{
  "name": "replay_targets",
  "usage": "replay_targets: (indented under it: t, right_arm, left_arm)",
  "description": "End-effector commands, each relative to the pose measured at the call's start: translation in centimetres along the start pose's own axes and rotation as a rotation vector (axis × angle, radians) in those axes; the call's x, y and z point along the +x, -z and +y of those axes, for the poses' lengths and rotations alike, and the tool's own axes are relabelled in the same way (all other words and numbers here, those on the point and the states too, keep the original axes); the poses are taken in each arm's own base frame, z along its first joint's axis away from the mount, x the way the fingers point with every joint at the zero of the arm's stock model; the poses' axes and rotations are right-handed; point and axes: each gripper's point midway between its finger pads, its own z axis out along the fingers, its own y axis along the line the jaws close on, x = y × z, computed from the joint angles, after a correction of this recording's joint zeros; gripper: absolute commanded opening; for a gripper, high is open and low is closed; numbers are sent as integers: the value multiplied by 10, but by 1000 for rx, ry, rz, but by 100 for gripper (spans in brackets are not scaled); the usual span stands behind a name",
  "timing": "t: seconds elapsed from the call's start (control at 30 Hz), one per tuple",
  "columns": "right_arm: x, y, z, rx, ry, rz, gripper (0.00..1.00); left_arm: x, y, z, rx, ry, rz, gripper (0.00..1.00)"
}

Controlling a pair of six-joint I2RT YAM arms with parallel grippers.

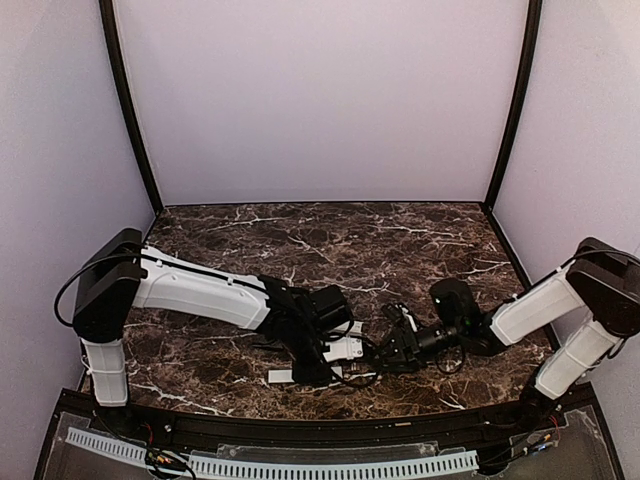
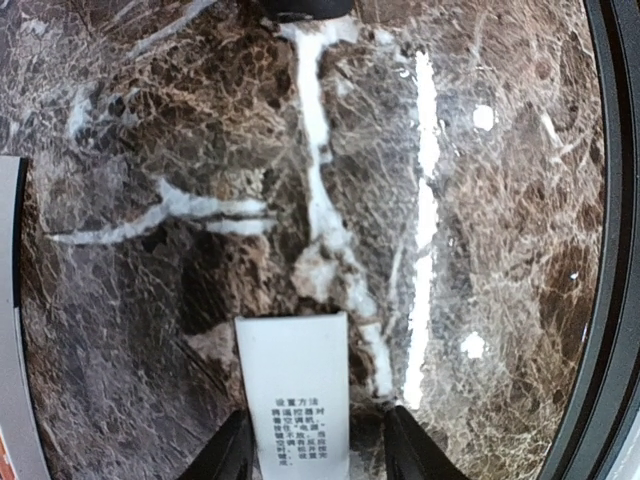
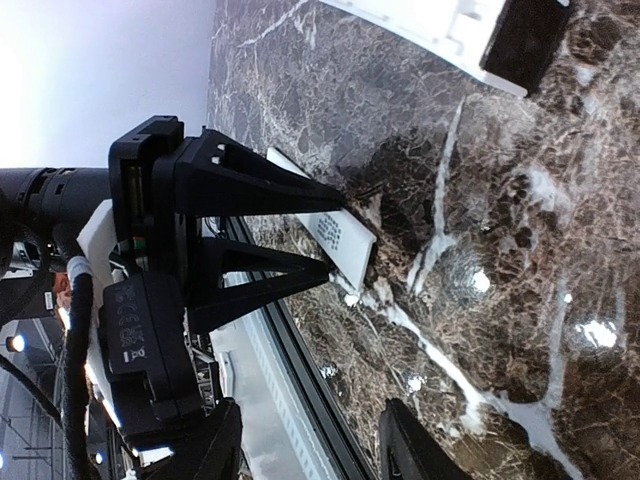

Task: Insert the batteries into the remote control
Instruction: Pick up the battery cover at the center of the board.

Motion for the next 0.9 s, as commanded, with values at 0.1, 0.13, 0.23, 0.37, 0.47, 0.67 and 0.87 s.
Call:
replay_targets:
  t: [0.1,0.13,0.23,0.37,0.47,0.67,0.87]
  right_arm:
    - [-2,-8,6,-97,-39,-22,46]
    - [-3,-10,9,-123,-48,-27,46]
    - [0,-15,11,-166,-74,-21,45]
    - [2,-20,10,-190,-107,-27,44]
    - [4,-20,6,-182,-123,-34,43]
    - [1,-24,5,-178,-117,-25,43]
    - [1,-28,0,-169,-137,-6,44]
  left_arm:
    - [23,-14,-8,45,28,128,35]
    - [22,-14,-8,46,27,127,34]
    - [19,-12,-6,39,27,120,32]
    - [11,-7,-5,30,15,98,29]
    - [4,-2,-3,16,4,69,28]
    - [-9,7,-1,0,-3,11,26]
    - [-14,12,-1,-5,-3,-15,26]
